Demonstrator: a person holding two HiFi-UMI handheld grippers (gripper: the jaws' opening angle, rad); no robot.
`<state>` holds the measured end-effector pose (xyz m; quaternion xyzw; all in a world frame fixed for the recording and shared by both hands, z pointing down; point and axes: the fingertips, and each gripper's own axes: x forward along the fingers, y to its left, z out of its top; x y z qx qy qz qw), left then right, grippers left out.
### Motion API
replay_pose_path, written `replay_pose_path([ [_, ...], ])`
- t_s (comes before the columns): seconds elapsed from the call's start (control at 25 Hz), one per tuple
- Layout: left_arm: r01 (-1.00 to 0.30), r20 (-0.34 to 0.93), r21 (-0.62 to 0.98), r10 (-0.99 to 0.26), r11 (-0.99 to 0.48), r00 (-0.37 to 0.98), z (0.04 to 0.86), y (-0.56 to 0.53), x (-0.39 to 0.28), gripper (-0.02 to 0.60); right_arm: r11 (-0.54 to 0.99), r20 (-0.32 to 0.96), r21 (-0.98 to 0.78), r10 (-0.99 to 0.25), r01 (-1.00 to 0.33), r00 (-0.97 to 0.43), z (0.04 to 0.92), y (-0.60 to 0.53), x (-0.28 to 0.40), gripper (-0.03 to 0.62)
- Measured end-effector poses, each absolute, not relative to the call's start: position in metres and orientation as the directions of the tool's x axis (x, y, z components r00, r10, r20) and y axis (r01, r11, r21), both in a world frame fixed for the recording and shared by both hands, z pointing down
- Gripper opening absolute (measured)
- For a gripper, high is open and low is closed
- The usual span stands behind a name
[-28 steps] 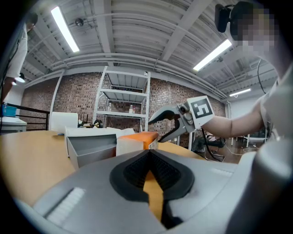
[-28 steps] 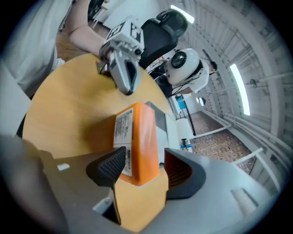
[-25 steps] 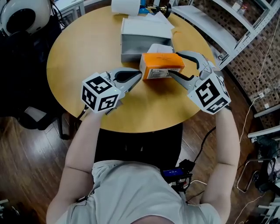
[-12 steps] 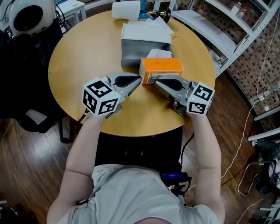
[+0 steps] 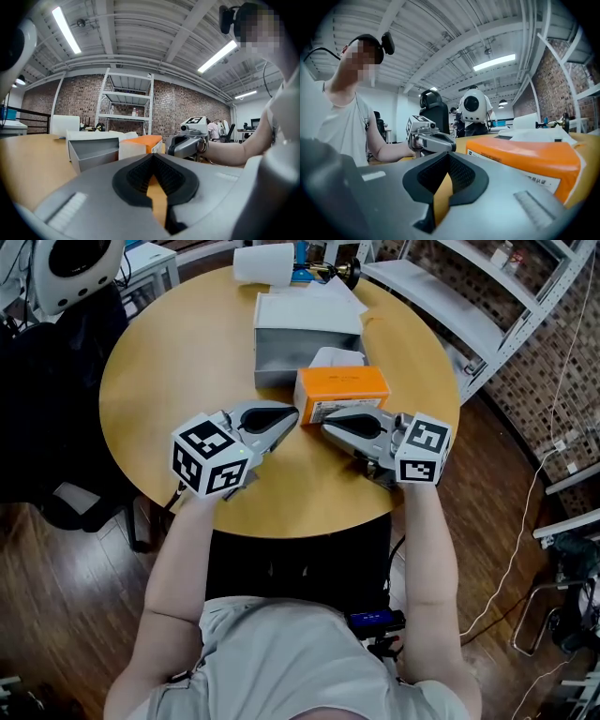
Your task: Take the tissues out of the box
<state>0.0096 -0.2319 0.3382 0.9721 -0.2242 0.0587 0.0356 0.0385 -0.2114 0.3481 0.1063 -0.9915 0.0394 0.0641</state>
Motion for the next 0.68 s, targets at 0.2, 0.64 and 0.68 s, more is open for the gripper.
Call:
replay_pose_path([
  [0.2,-0.439,0.127,0.043,-0.431,-0.897,0.893,0.3384,-0.2325,0.0095,0.000,0.974,0.137,-0.064,-0.207,-0.217,-0.969,0.3486,-0.2119,0.0381,0.000],
  [0.64,-0.442,0.120,0.043,-0.434,-0.896,0.893,0.3340,-0.2316,0.0114,0.000,0.975,0.140,-0.062,-0.202,-0.212,-0.969,0.3442,-0.2104,0.0394,0.000],
  [0.68,-0.441,0.120,0.042,-0.434,-0.896,0.893,0.3338,-0.2321,0.0119,0.000,0.975,0.140,-0.061,-0.202,-0.212,-0.969,0.3438,-0.2108,0.0398,0.000],
])
